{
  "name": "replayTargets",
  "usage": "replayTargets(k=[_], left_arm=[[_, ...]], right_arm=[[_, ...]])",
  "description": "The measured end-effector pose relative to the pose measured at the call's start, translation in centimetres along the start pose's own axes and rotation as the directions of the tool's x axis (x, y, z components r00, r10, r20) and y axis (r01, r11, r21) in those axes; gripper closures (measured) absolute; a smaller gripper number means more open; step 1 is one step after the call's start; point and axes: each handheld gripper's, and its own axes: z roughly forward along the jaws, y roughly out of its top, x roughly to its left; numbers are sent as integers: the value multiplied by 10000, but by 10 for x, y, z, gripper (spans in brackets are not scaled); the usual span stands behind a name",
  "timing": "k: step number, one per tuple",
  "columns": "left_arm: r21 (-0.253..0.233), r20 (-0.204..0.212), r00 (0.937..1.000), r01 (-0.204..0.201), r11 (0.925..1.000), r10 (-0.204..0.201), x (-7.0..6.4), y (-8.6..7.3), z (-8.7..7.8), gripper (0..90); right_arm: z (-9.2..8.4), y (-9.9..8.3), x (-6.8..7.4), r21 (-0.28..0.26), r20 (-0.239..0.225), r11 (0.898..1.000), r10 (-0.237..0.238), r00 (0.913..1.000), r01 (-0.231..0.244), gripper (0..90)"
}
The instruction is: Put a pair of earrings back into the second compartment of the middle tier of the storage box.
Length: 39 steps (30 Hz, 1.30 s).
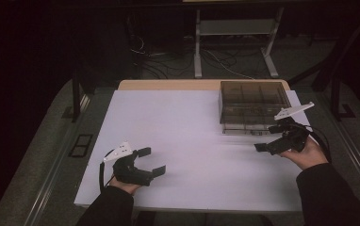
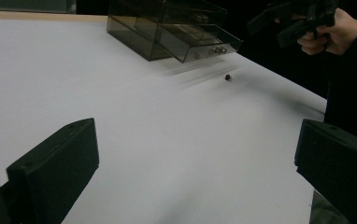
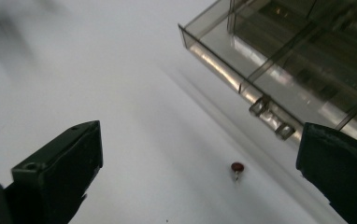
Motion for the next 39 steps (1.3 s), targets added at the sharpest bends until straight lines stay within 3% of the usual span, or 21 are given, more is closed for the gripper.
replayTargets(k=[13,29,32,35,36,39], left_arm=[[27,6,10000,-25,10000,25,0,0,0,0],[53,42,10000,-15,10000,14,-1,0,1,0],[41,45,10000,-13,10000,13,0,0,1,0],[44,53,10000,-17,10000,17,-1,0,1,0],[43,58,10000,-21,10000,20,-1,0,1,0],[49,63,10000,-20,10000,19,-1,0,1,0]], right_arm=[[24,-29,-9,441,-147,9981,434,9990,-427,2],[44,-39,-18,969,65,9950,239,9997,-244,45],[45,-39,-20,915,-2,9956,199,9998,-198,170],[48,-38,-22,905,53,9956,232,9997,-236,172],[50,-38,-23,957,127,9952,179,9998,-190,238],[52,-37,-24,946,160,9953,170,9997,-184,248]])
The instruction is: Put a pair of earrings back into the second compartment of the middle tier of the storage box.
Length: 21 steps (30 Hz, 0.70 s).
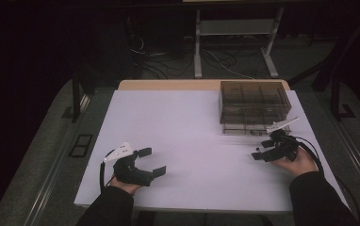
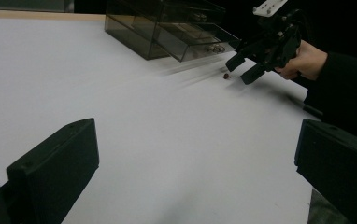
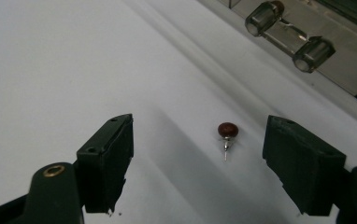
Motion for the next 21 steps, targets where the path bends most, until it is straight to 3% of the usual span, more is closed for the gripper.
replayTargets(k=[1,12,15,21], left_arm=[[4,5,10000,-3,10000,3,0,0,0,0],[42,42,10000,-9,10000,9,0,0,1,0],[54,60,10000,-31,10000,31,0,0,1,0],[43,50,10000,-9,10000,9,0,0,1,0]], right_arm=[[2,0,-1,0,47,10000,-11,10000,11,305],[6,0,-7,-128,396,9998,172,9991,-168,476],[8,1,-7,-148,642,9999,65,9979,-56,581],[8,1,-5,-101,806,9997,-197,9966,206,698]])
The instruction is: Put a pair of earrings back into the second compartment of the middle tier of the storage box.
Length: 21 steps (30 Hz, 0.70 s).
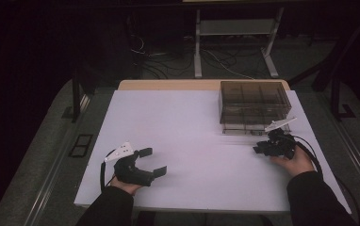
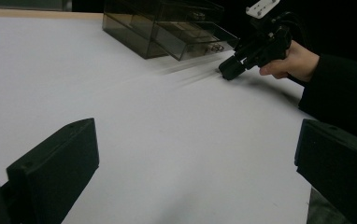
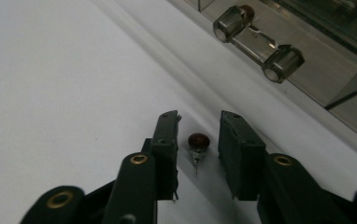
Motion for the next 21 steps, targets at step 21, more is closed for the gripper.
replayTargets(k=[21], left_arm=[[0,-52,10000,18,10000,-18,0,0,-1,0]], right_arm=[[-17,3,2,10,-667,9999,127,9977,-127,777]])
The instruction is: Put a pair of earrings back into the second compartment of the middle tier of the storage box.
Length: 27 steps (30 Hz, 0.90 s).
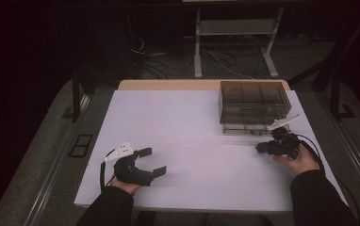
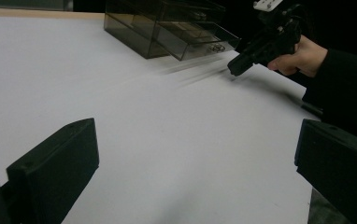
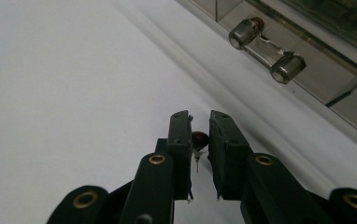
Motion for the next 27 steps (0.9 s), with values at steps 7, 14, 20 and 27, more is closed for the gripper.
replayTargets(k=[7,14,20,27], left_arm=[[-10,-20,10000,1,10000,-2,0,0,0,0],[-28,-31,10000,6,10000,-6,0,0,-1,0],[-34,-29,10000,6,10000,-6,0,0,-1,0],[-26,-36,10000,3,10000,-4,0,0,-1,0]], right_arm=[[-13,2,3,-69,-166,10000,35,9999,-36,777],[-28,12,7,-79,-171,9998,-171,9997,169,777],[-37,19,8,-124,-80,9995,-298,9995,297,777],[-45,31,5,-169,51,9994,-313,9995,313,777]])
